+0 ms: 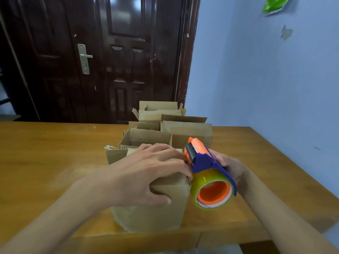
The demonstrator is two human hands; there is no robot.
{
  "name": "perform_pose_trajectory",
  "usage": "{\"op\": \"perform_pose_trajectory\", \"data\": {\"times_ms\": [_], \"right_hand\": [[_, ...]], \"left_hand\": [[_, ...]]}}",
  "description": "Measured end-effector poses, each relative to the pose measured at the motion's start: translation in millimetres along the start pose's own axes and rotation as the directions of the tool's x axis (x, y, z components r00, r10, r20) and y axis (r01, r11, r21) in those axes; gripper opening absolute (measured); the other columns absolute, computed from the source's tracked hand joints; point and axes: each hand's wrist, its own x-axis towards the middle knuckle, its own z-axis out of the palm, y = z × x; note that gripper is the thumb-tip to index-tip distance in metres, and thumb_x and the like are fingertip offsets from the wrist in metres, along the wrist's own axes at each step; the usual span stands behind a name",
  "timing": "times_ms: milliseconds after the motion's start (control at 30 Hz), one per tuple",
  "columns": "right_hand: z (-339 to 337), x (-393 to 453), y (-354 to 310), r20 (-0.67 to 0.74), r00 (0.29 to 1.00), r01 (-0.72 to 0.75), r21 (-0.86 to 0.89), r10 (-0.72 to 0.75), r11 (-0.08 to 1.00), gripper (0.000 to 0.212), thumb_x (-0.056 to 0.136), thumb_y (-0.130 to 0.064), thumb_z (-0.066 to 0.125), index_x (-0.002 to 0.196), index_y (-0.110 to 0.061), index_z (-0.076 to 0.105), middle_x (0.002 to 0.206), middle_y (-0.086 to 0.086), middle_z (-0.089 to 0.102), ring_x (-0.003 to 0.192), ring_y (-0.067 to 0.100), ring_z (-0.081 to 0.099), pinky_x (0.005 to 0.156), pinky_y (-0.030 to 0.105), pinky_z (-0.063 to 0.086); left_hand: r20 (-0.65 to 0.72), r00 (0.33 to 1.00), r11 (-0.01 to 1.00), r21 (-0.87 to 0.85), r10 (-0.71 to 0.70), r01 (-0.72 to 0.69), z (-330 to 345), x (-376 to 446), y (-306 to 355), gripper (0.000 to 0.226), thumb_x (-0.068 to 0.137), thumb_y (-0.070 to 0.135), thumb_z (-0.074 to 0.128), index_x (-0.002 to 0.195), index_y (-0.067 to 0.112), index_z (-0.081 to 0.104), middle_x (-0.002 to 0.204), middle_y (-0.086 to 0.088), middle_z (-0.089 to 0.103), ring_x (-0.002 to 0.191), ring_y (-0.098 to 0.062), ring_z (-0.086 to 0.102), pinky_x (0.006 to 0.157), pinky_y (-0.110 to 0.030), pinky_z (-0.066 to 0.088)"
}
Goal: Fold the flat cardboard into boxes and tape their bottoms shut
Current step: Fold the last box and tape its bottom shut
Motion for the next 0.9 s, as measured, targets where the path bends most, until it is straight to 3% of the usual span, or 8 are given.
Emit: {"op": "perform_pose_trajectory", "data": {"times_ms": [100,267,400,500,567,633,767,900], "right_hand": [[0.6,5.6,-2.7,0.087,0.996,0.02,0.003,-0.021,1.0,0.056,0.099,-0.036,0.07,0.146,-0.013,0.051,0.136,0.011,0.065,0.122,0.024,0.065,0.103,0.037,0.054],[-6.1,5.5,1.3,0.035,0.999,-0.002,0.033,0.001,0.999,0.056,0.095,-0.036,0.075,0.143,-0.016,0.054,0.132,0.011,0.066,0.119,0.025,0.067,0.098,0.036,0.059],[-10.5,6.2,3.9,-0.024,1.0,-0.007,0.025,0.008,1.0,0.062,0.09,-0.035,0.081,0.14,-0.013,0.054,0.129,0.013,0.066,0.115,0.028,0.068,0.094,0.037,0.06],[-10.6,7.4,3.2,-0.051,0.999,-0.018,0.004,0.018,1.0,0.063,0.087,-0.038,0.084,0.139,-0.016,0.056,0.127,0.011,0.067,0.112,0.026,0.069,0.092,0.036,0.061],[-8.7,8.6,1.5,-0.049,0.998,-0.027,0.006,0.027,1.0,0.062,0.087,-0.038,0.084,0.139,-0.017,0.058,0.127,0.01,0.068,0.112,0.025,0.07,0.092,0.035,0.061],[-7.7,8.6,-0.4,-0.043,0.998,-0.039,-0.003,0.039,0.999,0.063,0.085,-0.039,0.085,0.138,-0.017,0.058,0.126,0.01,0.069,0.112,0.025,0.07,0.092,0.036,0.061],[-6.0,8.8,-6.3,-0.026,0.997,-0.071,-0.033,0.07,0.997,0.067,0.083,-0.039,0.087,0.14,-0.021,0.059,0.129,0.008,0.069,0.113,0.025,0.07,0.092,0.036,0.061],[-1.8,11.3,-14.5,-0.013,0.994,-0.105,-0.068,0.105,0.992,0.066,0.082,-0.041,0.088,0.14,-0.025,0.06,0.128,0.006,0.07,0.112,0.023,0.071,0.091,0.034,0.062]], "left_hand": [[-0.08,0.994,0.984,-0.166,-0.079,0.065,-0.7,-3.8,-4.0,0.074,0.079,0.058,0.082,0.137,0.054,0.036,0.149,0.038,0.031,0.142,0.011,0.027,0.115,-0.013,0.025],[-0.268,0.921,0.85,-0.515,-0.284,0.112,-0.1,-6.3,-10.2,0.075,0.08,0.076,0.068,0.137,0.033,0.045,0.145,0.025,0.048,0.141,-0.005,0.049,0.113,-0.033,0.047],[-0.301,0.905,0.91,-0.373,-0.301,0.179,2.9,-1.8,-8.5,0.059,0.085,0.073,0.061,0.133,0.04,0.051,0.134,0.026,0.055,0.125,-0.001,0.058,0.099,-0.029,0.055],[-0.365,0.881,0.953,-0.096,-0.302,0.287,9.4,-3.7,1.3,0.061,0.085,0.083,0.049,0.134,0.047,0.049,0.128,0.027,0.063,0.116,0.004,0.054,0.111,-0.037,0.042],[-0.36,0.872,0.944,-0.114,-0.33,0.31,8.8,-7.4,7.2,0.069,0.081,0.086,0.049,0.137,0.046,0.048,0.12,0.028,0.062,0.105,0.002,0.055,0.093,-0.023,0.045],[-0.303,0.884,0.933,-0.17,-0.355,0.316,4.0,-11.5,8.6,0.073,0.075,0.09,0.049,0.136,0.051,0.043,0.118,0.036,0.053,0.102,0.007,0.051,0.083,-0.011,0.037],[-0.193,0.932,0.941,-0.209,-0.308,0.268,-0.9,-18.3,2.1,0.077,0.072,0.087,0.061,0.138,0.058,0.034,0.139,0.036,0.048,0.122,0.012,0.041,0.092,-0.007,0.035],[-0.156,0.95,0.952,-0.191,-0.27,0.239,-2.1,-19.0,-0.6,0.079,0.072,0.085,0.065,0.139,0.061,0.031,0.145,0.036,0.043,0.124,0.011,0.042,0.09,-0.007,0.038]]}}
